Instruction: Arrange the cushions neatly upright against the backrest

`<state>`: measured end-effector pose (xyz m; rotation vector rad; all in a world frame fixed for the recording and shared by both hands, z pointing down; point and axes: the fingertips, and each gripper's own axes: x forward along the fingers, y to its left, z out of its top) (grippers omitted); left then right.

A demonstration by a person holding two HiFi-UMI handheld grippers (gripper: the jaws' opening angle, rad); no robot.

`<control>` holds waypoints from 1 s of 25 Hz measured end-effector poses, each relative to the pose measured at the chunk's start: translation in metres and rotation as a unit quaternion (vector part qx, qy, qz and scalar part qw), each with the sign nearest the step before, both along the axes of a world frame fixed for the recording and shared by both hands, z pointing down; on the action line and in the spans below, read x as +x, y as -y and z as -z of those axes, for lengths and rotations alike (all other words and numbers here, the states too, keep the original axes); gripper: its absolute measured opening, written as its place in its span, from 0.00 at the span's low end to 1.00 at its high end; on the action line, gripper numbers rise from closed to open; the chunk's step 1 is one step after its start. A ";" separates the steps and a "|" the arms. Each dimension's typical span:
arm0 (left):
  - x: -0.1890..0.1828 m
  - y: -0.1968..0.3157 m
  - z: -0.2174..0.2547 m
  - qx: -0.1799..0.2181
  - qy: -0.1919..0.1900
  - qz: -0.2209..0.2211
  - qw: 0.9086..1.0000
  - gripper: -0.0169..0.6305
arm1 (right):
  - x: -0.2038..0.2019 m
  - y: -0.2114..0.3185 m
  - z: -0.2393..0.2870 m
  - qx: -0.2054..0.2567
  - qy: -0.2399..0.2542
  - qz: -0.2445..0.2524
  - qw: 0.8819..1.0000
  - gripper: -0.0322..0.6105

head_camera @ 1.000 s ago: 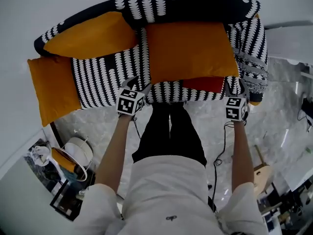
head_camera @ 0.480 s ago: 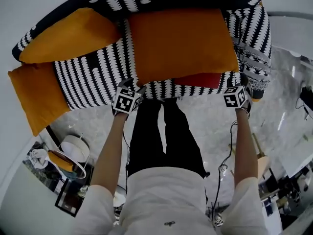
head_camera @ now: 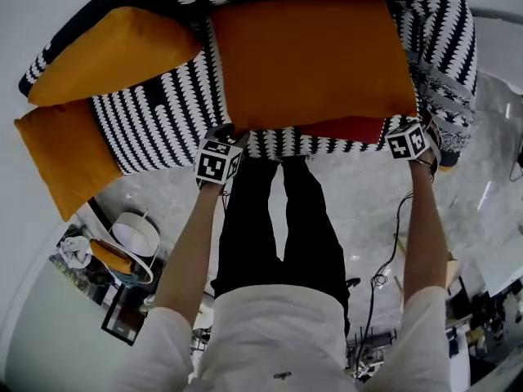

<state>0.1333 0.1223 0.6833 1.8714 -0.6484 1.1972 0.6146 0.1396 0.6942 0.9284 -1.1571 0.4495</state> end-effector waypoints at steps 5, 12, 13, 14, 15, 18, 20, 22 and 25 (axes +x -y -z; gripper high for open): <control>0.000 -0.001 0.004 -0.008 0.018 -0.014 1.000 0.20 | -0.011 0.007 0.004 -0.003 0.014 0.026 1.000 0.20; 0.004 -0.004 0.025 -0.004 0.032 -0.013 0.999 0.15 | -0.015 0.004 0.031 0.025 0.046 -0.011 0.999 0.13; 0.004 -0.006 0.028 -0.005 0.032 -0.016 0.999 0.15 | -0.015 0.001 0.036 0.027 0.049 -0.016 0.998 0.13; 0.003 -0.010 0.032 -0.009 0.032 -0.019 0.999 0.15 | -0.016 -0.003 0.041 0.027 0.053 -0.020 0.998 0.13; 0.003 -0.015 0.035 -0.013 0.032 -0.022 0.999 0.14 | -0.017 -0.008 0.045 0.027 0.056 -0.024 0.998 0.12; 0.003 -0.026 0.043 -0.021 0.030 -0.027 0.999 0.15 | -0.016 -0.019 0.057 0.030 0.061 -0.030 0.997 0.12; 0.002 -0.035 0.052 -0.028 0.025 -0.024 0.999 0.14 | -0.017 -0.030 0.070 0.029 0.068 -0.036 0.997 0.12; 0.001 -0.046 0.067 -0.037 0.016 -0.017 0.999 0.14 | -0.019 -0.044 0.087 0.029 0.077 -0.039 0.996 0.12; 0.000 -0.047 0.092 -0.035 -0.009 0.007 0.999 0.14 | -0.019 -0.051 0.117 0.038 0.085 -0.036 0.995 0.12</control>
